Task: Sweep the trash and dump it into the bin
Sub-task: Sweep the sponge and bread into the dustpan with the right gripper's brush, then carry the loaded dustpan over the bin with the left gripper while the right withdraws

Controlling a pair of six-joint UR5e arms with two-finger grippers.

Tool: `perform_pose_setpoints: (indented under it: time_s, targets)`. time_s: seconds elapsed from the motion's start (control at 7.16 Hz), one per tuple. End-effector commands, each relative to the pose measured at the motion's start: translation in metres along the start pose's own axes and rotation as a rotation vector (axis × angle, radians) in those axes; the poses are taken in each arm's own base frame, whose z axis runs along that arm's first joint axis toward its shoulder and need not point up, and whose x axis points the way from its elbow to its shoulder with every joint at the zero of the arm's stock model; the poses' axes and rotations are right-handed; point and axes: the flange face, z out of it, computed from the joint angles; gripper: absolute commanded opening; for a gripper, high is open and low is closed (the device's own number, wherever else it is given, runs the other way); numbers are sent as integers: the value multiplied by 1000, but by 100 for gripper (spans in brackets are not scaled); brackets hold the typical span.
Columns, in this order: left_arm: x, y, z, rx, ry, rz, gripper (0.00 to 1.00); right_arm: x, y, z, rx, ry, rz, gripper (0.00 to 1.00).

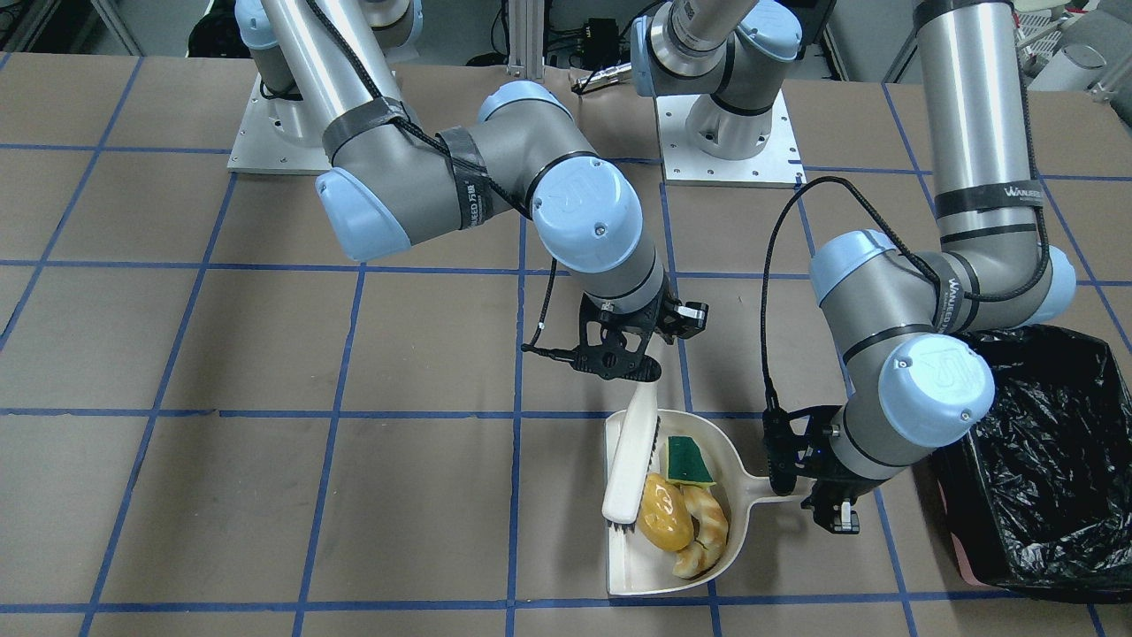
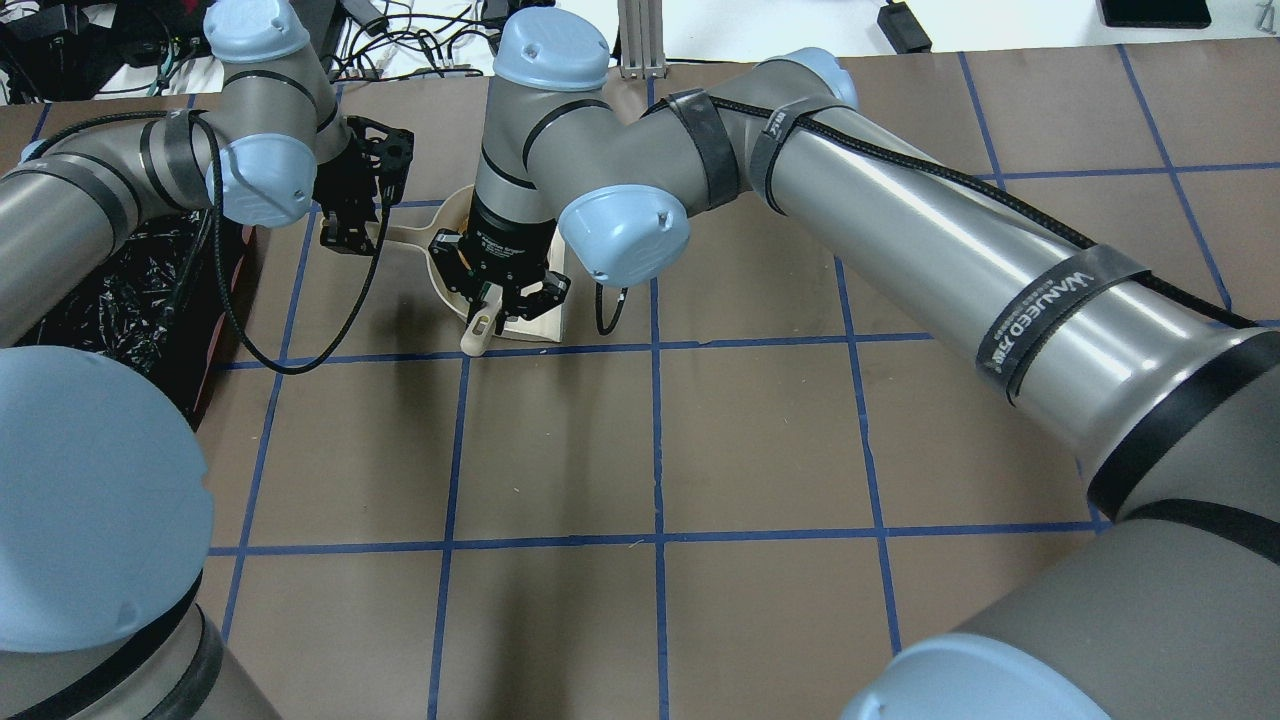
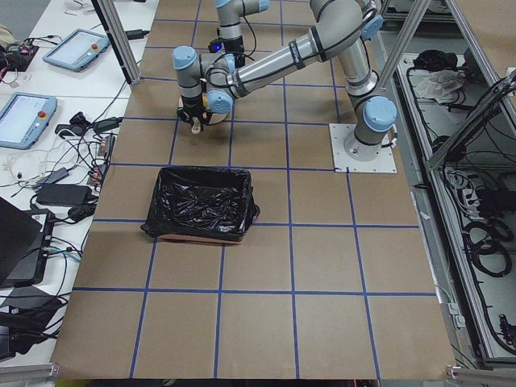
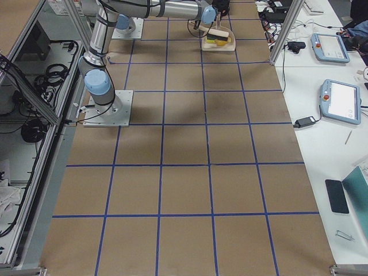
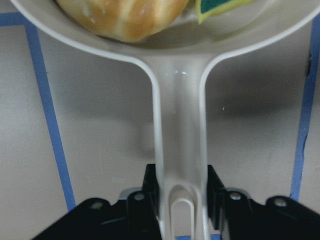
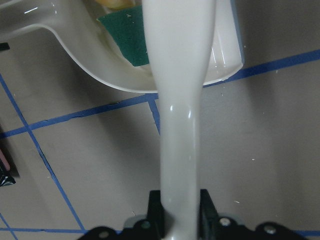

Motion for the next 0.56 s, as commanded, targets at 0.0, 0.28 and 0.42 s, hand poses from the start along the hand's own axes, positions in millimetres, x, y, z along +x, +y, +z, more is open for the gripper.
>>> perform_pose_setpoints:
  time_s: [0.0,0.28,0.42]
  targets:
    - [0,5,-3,8,-6,-4,0,12,-3,-19,4,36,59,0]
    - [2,16,-17,36,-29,-19,0,60,-24,-74,26,121,26,0]
    - [5,27,-23,38,-27,-15,0,98,-41,-110,45,202,-25,0]
